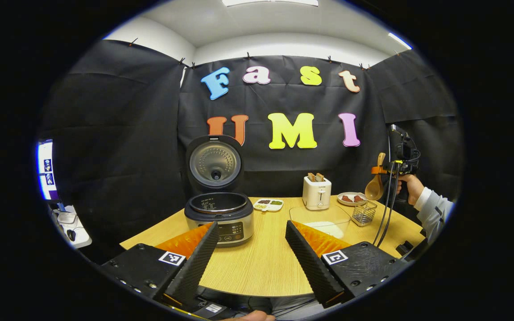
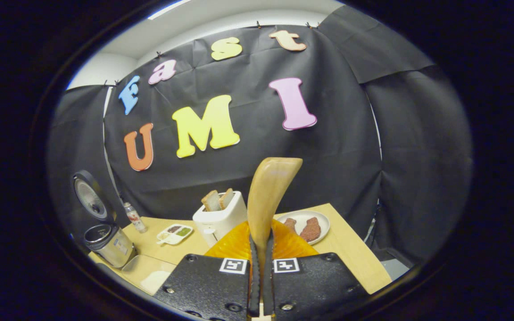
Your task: Close the left gripper, press the button to open the rice cooker; take a wooden spoon from the chopstick holder with the right hand, scoop a spoonful of rice and pour it into the rice cooker, then put the wooden spoon back into the chopstick holder.
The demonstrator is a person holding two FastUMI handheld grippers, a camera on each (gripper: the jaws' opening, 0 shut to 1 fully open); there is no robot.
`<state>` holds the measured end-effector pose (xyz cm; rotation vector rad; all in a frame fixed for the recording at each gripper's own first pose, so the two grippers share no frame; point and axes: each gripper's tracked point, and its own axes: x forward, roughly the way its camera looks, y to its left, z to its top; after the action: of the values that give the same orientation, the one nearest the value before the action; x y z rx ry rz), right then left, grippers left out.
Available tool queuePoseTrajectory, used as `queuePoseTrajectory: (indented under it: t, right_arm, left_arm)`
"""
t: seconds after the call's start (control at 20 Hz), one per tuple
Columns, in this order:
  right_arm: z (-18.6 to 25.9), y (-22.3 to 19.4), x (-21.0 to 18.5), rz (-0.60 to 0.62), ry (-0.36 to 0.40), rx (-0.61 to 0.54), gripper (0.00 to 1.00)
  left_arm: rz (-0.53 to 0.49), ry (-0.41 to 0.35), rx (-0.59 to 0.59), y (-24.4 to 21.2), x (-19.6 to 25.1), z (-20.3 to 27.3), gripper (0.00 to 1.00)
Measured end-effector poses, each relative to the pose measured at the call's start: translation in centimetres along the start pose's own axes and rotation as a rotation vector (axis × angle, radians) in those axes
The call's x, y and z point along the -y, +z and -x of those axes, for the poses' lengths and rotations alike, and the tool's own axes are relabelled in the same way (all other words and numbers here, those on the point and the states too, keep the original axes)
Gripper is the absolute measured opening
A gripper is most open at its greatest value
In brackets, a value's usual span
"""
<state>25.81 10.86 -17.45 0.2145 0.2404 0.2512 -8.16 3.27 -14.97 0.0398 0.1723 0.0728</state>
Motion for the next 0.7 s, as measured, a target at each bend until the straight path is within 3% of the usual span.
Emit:
queuePoseTrajectory:
  t: [0.2, 0.45, 0.7]
  right_arm:
    - [1.1, -0.5, -3.6, 0.013, 0.015, -0.001, 0.08]
    - [1.9, -1.9, -11.0, 0.013, 0.083, 0.007, 0.08]
    - [0.8, -6.3, -16.6, 0.086, 0.104, -0.017, 0.08]
  left_arm:
    - [-0.015, -0.009, -0.013, -0.9, 0.2, 0.0, 0.96]
    - [-0.046, 0.003, -0.029, -1.3, 0.1, 0.5, 0.96]
    - [-0.044, -0.011, -0.010, -1.0, 0.3, 1.2, 0.96]
